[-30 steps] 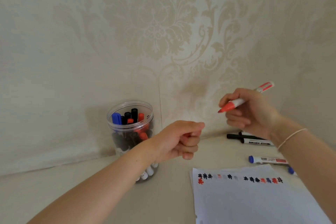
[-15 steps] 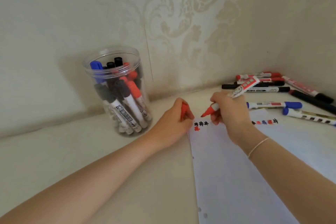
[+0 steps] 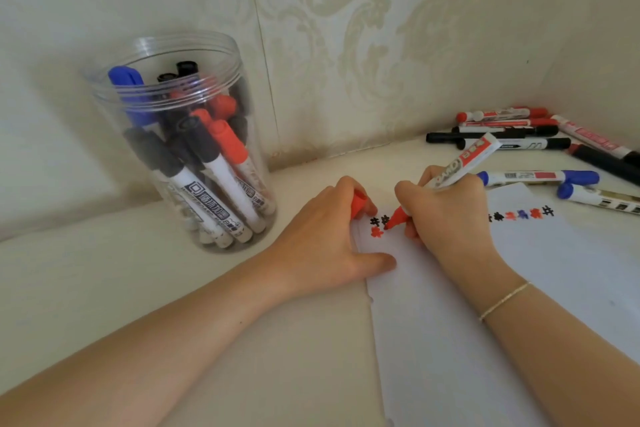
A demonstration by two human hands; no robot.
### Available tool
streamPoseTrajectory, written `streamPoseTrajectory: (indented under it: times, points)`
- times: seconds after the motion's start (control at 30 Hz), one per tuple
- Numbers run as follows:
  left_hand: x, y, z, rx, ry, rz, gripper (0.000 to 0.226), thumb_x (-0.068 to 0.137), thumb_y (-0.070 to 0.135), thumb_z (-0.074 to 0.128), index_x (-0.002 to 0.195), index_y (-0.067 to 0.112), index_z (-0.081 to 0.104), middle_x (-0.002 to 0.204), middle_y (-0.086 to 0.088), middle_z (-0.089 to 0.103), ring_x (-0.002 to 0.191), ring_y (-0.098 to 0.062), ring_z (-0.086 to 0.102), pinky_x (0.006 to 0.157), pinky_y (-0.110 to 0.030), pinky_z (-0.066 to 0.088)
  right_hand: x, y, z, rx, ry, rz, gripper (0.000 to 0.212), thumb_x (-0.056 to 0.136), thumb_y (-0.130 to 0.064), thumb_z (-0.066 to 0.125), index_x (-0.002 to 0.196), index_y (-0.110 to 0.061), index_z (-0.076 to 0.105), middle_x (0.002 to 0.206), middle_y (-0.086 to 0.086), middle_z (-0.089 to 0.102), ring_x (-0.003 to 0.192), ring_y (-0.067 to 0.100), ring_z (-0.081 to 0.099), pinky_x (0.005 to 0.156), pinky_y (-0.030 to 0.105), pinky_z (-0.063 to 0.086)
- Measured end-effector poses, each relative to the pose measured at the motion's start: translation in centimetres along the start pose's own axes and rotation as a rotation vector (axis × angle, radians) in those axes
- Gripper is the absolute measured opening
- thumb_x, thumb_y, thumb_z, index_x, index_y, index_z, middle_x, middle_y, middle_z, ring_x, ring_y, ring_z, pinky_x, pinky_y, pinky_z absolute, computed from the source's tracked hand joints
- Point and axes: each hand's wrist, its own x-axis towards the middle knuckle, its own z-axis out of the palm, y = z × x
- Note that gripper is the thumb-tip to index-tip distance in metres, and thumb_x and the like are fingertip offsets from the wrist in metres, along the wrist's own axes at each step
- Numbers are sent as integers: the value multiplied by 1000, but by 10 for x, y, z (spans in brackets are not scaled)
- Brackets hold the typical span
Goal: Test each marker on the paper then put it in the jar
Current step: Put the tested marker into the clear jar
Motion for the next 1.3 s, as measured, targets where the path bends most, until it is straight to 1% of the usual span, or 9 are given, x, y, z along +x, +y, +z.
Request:
streamPoseTrajectory:
  times: [0.17, 0.33, 0.5, 0.6, 0.8, 0.93, 1.1, 1.2, 1.3]
  points:
    - [0, 0, 2, 4, 5, 8, 56, 66, 35, 81, 102, 28, 39, 101, 21, 47, 90, 1, 41, 75, -17, 36, 1, 3, 3, -45, 26, -74, 14, 75, -3, 56, 66, -5, 46, 58, 13, 44, 49, 21, 41, 42, 22, 34]
    - [1, -1, 2, -3, -6, 0, 56, 66, 36, 81, 102, 29, 38, 102, 21, 47, 90, 2, 41, 74, -16, 35, 1, 3, -1, -17, -14, -23, 17, 74, -4, 57, 63, -5, 45, 54, 14, 50, 33, 11, 42, 35, 16, 35]
    - [2, -2, 3, 5, -2, -5, 56, 66, 37, 81, 102, 29, 39, 102, 19, 48, 91, -1, 42, 74, -16, 36, 2, 4, 4, -53, 17, -79, 23, 76, -1, 55, 62, -6, 38, 57, 7, 39, 48, 15, 36, 40, 19, 34]
    - [3, -1, 3, 10, -4, -1, 56, 66, 37, 81, 101, 29, 39, 102, 18, 48, 89, -1, 41, 72, -16, 35, 3, 4, 2, -56, 34, -77, 28, 77, 0, 55, 60, -8, 34, 55, 3, 37, 47, 12, 34, 36, 13, 30]
    - [3, -2, 3, 5, -8, -6, 56, 66, 37, 81, 102, 28, 38, 104, 20, 49, 92, -3, 42, 76, -18, 37, 2, 4, 2, -26, 14, -28, 15, 74, -5, 57, 68, 6, 48, 61, 30, 53, 41, 17, 44, 39, 20, 38]
    - [3, -1, 3, 10, -10, -4, 56, 67, 37, 80, 104, 28, 39, 97, 25, 45, 91, 1, 41, 73, -12, 34, 3, 4, 1, -20, 19, -18, 26, 75, -2, 57, 57, -7, 38, 52, 5, 42, 33, 5, 37, 32, 15, 31]
    - [3, -2, 3, 11, -9, 3, 55, 67, 38, 80, 100, 31, 36, 104, 21, 48, 91, 2, 41, 72, -14, 33, 2, 5, 1, -15, 47, -53, 17, 75, -3, 56, 63, -4, 44, 58, 15, 48, 47, 19, 46, 41, 21, 37]
    - [4, -4, 4, 12, -10, 3, 56, 67, 39, 80, 101, 30, 37, 103, 21, 48, 92, 0, 42, 74, -17, 35, 3, 6, 3, -30, 37, -67, 27, 76, -1, 55, 58, -6, 36, 54, 6, 40, 38, 5, 38, 37, 17, 32]
    - [4, -5, 4, 22, -15, 21, 54, 68, 38, 80, 102, 29, 38, 99, 23, 46, 88, 3, 41, 72, -17, 34, 4, 5, 1, 51, 41, -43, 31, 77, -1, 57, 56, -10, 37, 48, 1, 41, 30, 3, 37, 35, 15, 32]
